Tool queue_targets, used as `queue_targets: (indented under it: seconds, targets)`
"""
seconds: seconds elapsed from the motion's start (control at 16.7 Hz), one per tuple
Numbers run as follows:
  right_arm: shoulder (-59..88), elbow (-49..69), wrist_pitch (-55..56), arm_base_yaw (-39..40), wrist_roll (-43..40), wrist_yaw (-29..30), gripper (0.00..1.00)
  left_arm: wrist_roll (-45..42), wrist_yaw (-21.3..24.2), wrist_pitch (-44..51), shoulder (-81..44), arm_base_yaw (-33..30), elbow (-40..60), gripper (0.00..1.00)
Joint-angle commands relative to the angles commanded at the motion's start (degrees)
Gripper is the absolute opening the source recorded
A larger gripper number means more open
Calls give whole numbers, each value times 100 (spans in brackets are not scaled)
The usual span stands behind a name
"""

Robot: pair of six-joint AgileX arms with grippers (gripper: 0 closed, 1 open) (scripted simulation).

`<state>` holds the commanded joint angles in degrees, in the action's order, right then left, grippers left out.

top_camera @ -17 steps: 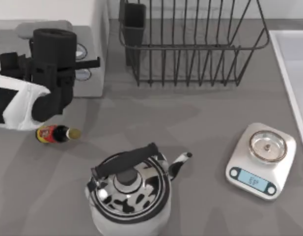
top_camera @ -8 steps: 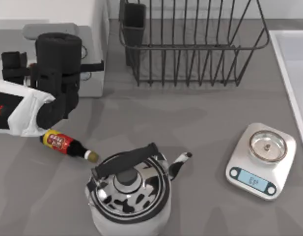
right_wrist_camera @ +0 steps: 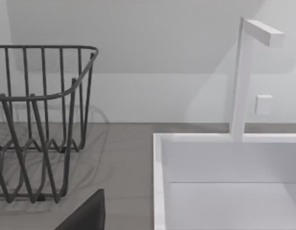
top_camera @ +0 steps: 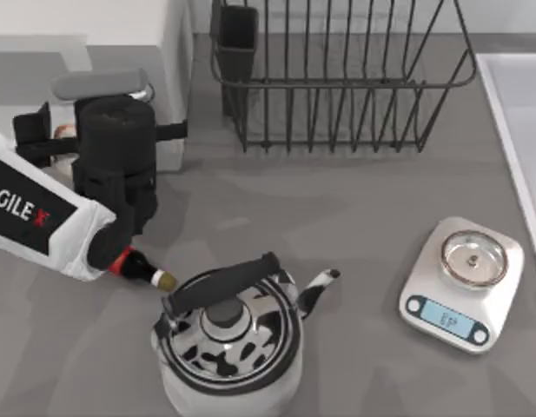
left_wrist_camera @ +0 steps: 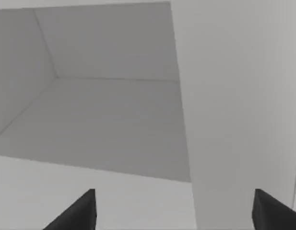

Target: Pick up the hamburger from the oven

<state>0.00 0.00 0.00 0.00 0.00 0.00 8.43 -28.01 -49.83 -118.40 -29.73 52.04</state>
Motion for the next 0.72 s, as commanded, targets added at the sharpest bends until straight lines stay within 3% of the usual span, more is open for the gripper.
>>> queue_targets:
  seconds: [0.48,0.72]
  targets:
    - [0,0,0,0,0,0,100,245,-46,-324,-544,-308,-392,0]
    - [0,0,0,0,0,0,100,245,-46,-324,-544,-308,-392,30]
